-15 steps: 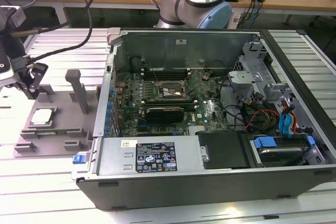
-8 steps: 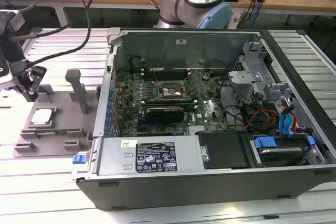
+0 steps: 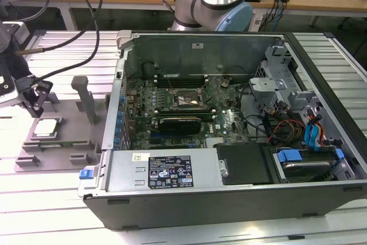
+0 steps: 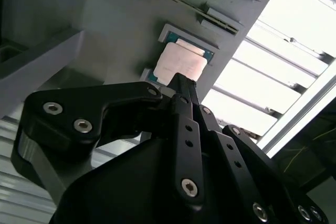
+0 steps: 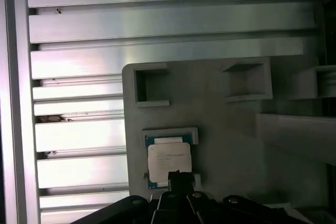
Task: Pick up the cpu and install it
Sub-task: 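Pick up the cpu and move it towards the insertion slot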
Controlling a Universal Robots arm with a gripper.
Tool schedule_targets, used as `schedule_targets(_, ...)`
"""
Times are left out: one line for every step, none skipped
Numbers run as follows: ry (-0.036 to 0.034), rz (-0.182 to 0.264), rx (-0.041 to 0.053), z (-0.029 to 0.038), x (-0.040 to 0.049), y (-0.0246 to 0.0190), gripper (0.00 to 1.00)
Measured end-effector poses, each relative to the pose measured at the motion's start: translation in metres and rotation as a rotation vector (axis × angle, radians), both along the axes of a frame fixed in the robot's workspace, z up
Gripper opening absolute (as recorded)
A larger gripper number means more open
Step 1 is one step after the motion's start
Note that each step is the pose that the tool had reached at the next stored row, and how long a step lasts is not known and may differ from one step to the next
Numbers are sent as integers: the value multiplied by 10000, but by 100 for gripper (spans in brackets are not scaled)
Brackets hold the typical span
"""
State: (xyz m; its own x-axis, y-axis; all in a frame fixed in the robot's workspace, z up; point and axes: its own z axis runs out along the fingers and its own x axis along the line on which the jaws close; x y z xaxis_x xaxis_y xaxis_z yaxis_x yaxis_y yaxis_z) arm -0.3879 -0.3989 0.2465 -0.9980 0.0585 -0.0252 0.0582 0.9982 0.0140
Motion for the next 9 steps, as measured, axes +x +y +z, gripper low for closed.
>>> schedule_targets(-5, 57, 0, -13, -3, 0, 11)
schedule_targets(-13, 128, 0, -36, -8, 0, 11)
schedule_targets(-15, 163, 0, -48, -11, 0, 11)
schedule_targets(-19, 191, 0, -60, -14, 0, 11)
schedule_targets(-21, 221, -1, -71, -18, -1, 11)
schedule_targets(-26, 250, -1, -83, -22, -1, 11)
schedule_targets(-36, 297, -1, -103, -29, -1, 11)
schedule_targets(-47, 355, -2, -128, -39, -3, 11)
schedule_targets(-55, 383, -1, -140, -43, -4, 11)
